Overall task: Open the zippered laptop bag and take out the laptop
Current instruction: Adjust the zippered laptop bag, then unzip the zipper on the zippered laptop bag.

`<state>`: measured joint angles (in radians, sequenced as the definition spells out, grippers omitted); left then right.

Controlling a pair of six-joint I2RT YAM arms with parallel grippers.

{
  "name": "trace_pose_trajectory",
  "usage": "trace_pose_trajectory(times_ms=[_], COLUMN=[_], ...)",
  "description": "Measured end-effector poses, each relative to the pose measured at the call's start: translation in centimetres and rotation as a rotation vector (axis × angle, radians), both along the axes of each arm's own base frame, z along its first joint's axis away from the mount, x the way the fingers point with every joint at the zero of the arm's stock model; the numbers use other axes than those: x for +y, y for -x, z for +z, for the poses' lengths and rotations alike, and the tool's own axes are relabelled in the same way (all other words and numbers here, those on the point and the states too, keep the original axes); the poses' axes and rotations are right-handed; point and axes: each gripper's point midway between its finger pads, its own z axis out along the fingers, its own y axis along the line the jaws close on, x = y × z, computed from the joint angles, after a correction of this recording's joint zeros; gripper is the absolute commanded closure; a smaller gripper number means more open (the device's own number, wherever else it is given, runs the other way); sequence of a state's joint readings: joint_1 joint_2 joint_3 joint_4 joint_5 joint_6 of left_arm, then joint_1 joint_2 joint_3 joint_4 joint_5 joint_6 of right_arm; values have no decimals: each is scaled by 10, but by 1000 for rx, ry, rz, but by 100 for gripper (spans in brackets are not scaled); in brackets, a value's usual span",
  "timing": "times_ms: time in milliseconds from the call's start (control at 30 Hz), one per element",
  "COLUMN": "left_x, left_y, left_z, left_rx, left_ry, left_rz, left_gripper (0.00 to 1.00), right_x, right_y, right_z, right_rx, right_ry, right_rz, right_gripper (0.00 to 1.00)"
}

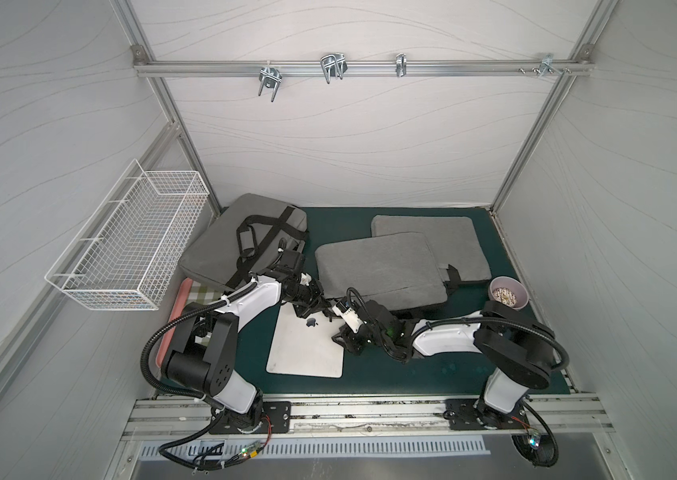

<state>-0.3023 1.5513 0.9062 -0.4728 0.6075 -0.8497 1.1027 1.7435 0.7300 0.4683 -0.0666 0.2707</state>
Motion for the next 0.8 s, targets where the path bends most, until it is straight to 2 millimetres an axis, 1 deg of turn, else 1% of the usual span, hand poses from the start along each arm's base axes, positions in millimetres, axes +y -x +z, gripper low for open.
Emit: trace_pose_trajectory(times_ms=[100, 200, 367, 467, 633, 800], left_x=[-1, 0, -1, -1, -2, -2], left_y=[0, 0, -1, -3, -4, -4], left_z=[0, 0, 1, 1, 0, -1], left_rx=[0, 1, -6, -13, -16, -12], left_ry=[2, 2, 5, 7, 10, 15], left_rz=[-2, -2, 0, 1, 6, 11], left_gripper=[100, 100, 100, 100, 100, 100], right_x=[4, 7, 11, 12, 13, 13], right_y=[-9, -20, -28, -32, -38, -42], right_z=[-4, 0, 10, 11, 16, 20], right_rx=[-26, -45, -65, -69, -55, -32], right_ry=[-16, -53, -109, -131, -173, -203], right_rz=[-30, -62, -79, -88, -103, -115], right_gripper=[60, 61, 61, 62, 68, 76])
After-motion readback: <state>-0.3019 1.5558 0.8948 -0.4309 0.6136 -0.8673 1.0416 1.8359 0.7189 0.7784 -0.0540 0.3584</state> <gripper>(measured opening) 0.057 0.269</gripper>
